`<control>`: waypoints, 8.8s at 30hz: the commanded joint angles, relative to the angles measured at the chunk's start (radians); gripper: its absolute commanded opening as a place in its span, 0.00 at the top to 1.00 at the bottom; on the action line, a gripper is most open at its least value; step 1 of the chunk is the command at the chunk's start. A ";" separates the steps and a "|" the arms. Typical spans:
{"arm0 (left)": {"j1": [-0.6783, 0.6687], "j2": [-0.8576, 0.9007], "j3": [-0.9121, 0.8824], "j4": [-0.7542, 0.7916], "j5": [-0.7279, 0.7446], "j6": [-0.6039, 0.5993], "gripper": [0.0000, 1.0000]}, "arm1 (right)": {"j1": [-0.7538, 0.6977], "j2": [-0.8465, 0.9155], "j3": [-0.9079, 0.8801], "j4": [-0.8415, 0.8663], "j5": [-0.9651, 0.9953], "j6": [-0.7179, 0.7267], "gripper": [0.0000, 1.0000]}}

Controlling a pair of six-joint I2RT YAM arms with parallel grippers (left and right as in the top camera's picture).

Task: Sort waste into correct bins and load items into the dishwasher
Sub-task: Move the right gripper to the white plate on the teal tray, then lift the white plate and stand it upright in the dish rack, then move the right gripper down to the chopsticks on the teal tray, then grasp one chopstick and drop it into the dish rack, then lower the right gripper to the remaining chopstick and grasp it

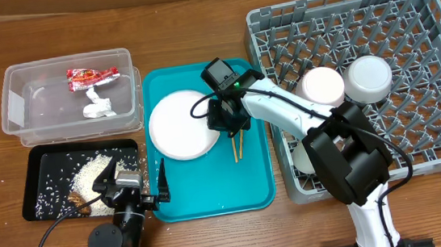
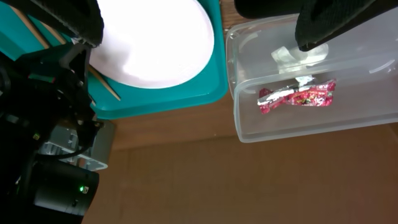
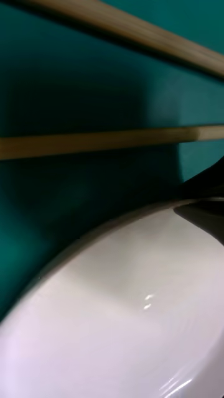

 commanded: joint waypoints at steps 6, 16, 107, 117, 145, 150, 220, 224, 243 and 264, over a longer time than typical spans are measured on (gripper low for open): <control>0.006 -0.011 -0.009 0.004 0.003 0.008 0.00 | -0.037 -0.176 0.032 -0.080 0.141 0.010 0.96; 0.006 -0.011 -0.009 0.004 0.003 0.008 0.00 | -0.071 -0.556 0.031 -0.145 0.728 -0.117 0.96; 0.006 -0.011 -0.009 0.004 0.003 0.008 0.00 | 0.036 -0.072 -0.095 -0.011 0.128 -0.026 0.96; 0.006 -0.011 -0.009 0.004 0.003 0.008 0.00 | 0.036 -0.243 0.023 -0.082 0.170 -0.142 0.96; 0.006 -0.010 -0.009 0.004 0.003 0.008 0.00 | 0.020 -0.212 0.026 -0.068 0.281 -0.126 0.43; 0.006 -0.010 -0.009 0.004 0.003 0.008 0.00 | 0.003 -0.085 0.026 -0.039 0.272 -0.049 0.43; 0.006 -0.010 -0.009 0.004 0.003 0.008 0.00 | -0.048 -0.021 0.119 -0.165 0.246 -0.051 0.48; 0.005 -0.010 -0.009 0.004 0.003 0.008 0.00 | -0.055 0.026 0.111 -0.193 0.230 -0.003 0.49; 0.006 -0.010 -0.009 0.004 0.003 0.008 0.00 | -0.028 0.074 0.120 -0.228 0.105 -0.094 0.76; 0.006 -0.010 -0.009 0.004 0.003 0.008 0.00 | -0.076 -0.003 0.060 -0.207 0.280 -0.166 0.62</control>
